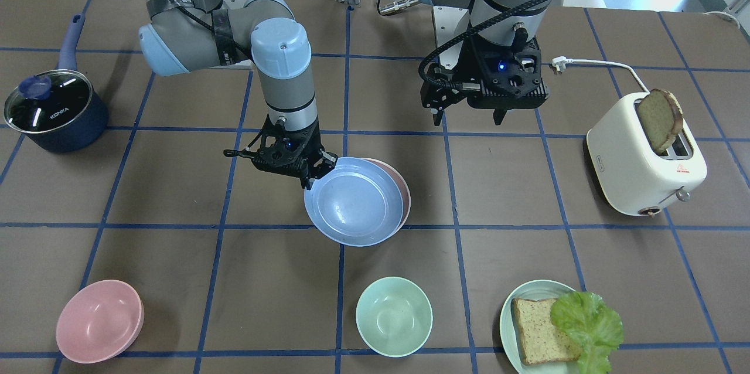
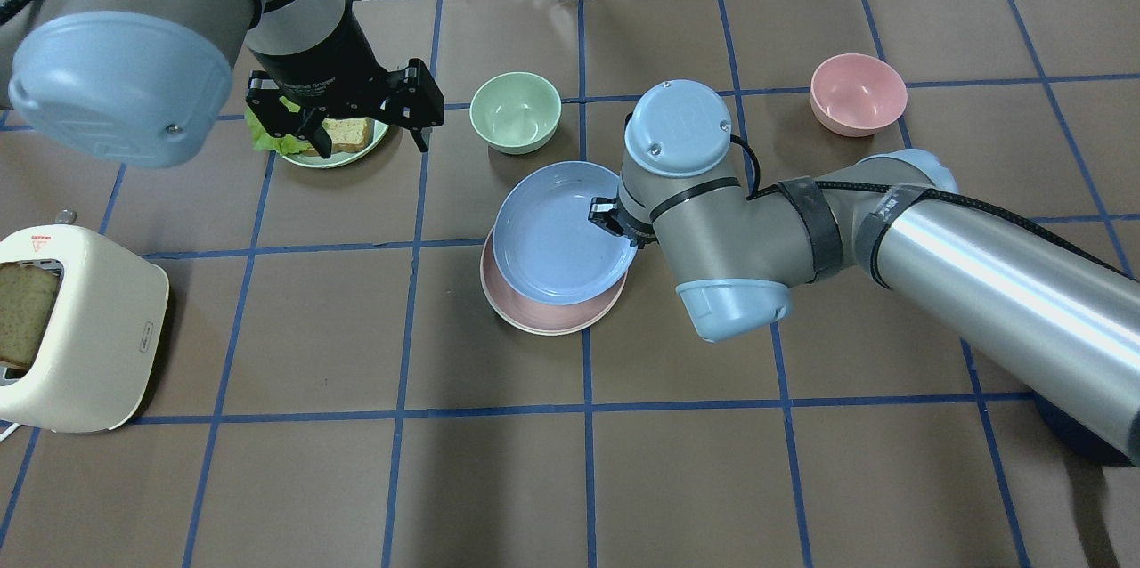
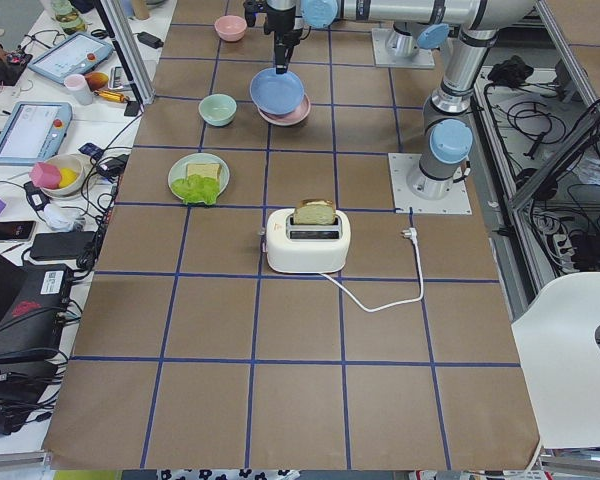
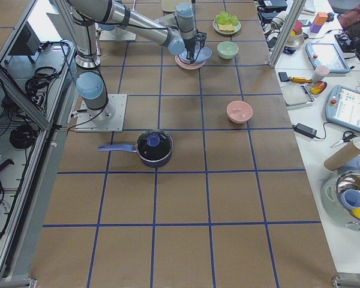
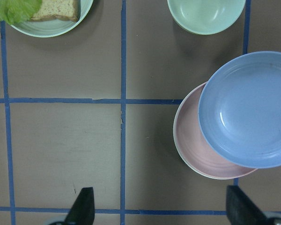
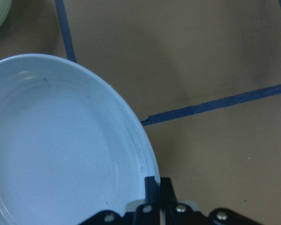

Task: Stack three plates with pink and blue
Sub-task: 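Carry the blue plate onto the pink plate with the right gripper, then open the right gripper and withdraw it from the stack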

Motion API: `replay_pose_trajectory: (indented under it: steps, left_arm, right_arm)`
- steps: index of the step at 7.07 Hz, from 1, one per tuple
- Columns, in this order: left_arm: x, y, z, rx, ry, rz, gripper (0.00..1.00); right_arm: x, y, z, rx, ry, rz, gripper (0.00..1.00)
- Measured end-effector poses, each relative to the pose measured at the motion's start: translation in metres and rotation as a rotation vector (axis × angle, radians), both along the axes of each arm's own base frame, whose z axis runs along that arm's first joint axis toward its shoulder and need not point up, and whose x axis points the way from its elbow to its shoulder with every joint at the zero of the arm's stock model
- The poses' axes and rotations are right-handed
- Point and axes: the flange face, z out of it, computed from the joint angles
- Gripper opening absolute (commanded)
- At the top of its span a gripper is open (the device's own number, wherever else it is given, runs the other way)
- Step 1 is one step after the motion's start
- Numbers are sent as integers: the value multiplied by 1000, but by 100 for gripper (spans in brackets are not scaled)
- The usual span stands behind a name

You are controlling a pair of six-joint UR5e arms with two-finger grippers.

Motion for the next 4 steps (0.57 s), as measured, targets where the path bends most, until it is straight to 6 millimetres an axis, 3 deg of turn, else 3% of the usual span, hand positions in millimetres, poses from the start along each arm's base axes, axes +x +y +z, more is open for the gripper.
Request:
replay_pose_trajectory:
  steps: [1,2,4]
  left_arm:
    - [0,0,0,-1,0,0,100]
    - [0,0,0,-1,0,0,100]
    - [0,0,1,-2,-1,1,100]
  right_arm:
    - [1,2,-2,7,-12,-4,43]
    - [3,4,-4,18,-30,-5,60]
    - [0,-4,2,8,-44,-4,77]
